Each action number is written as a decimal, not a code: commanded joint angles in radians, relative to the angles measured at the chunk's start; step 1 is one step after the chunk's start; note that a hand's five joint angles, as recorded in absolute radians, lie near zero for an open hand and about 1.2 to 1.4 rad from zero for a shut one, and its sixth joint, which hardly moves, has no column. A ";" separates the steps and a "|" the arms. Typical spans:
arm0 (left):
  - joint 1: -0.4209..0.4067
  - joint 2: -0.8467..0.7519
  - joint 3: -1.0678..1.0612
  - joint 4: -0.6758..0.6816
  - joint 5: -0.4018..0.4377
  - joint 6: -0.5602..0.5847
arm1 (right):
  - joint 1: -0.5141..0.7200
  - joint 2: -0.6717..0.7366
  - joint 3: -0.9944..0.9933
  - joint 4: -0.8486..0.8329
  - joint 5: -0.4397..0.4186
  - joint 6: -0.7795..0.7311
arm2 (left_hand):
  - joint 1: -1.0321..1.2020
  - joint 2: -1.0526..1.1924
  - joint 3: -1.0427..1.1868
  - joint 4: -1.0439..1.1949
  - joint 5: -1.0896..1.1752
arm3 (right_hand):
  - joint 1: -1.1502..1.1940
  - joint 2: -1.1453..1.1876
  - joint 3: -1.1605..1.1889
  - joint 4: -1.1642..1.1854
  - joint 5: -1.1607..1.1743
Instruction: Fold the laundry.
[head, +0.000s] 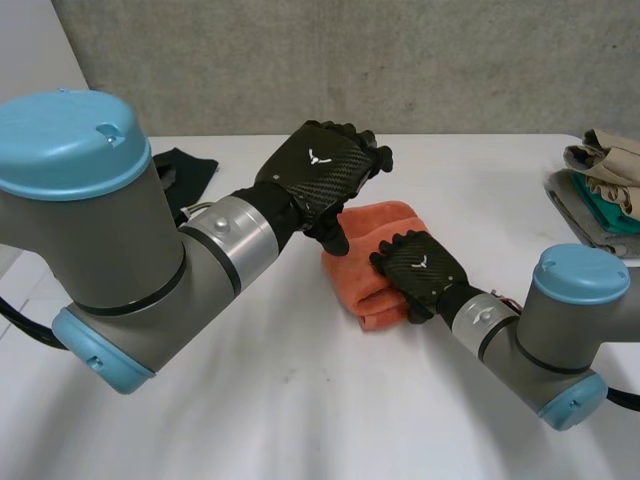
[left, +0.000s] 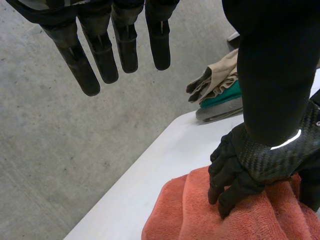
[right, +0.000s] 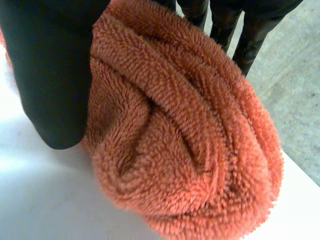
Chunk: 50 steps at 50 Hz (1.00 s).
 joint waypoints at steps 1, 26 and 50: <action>0.000 -0.001 -0.001 0.000 0.002 -0.001 | -0.016 0.002 0.002 0.005 0.006 -0.007 | 0.009 0.025 0.026 0.030 0.037 | -0.063 -0.110 -0.107 -0.109 -0.109; 0.014 0.001 -0.013 -0.003 -0.003 0.001 | -0.004 0.100 -0.239 -0.009 0.101 0.010 | 0.009 0.025 0.026 0.030 0.037 | 0.989 0.943 0.946 0.944 0.944; 0.030 0.018 -0.010 0.002 -0.002 0.003 | -0.340 0.122 -0.797 -0.149 0.123 0.167 | 0.012 0.028 0.029 0.033 0.040 | 0.989 0.943 0.946 0.944 0.944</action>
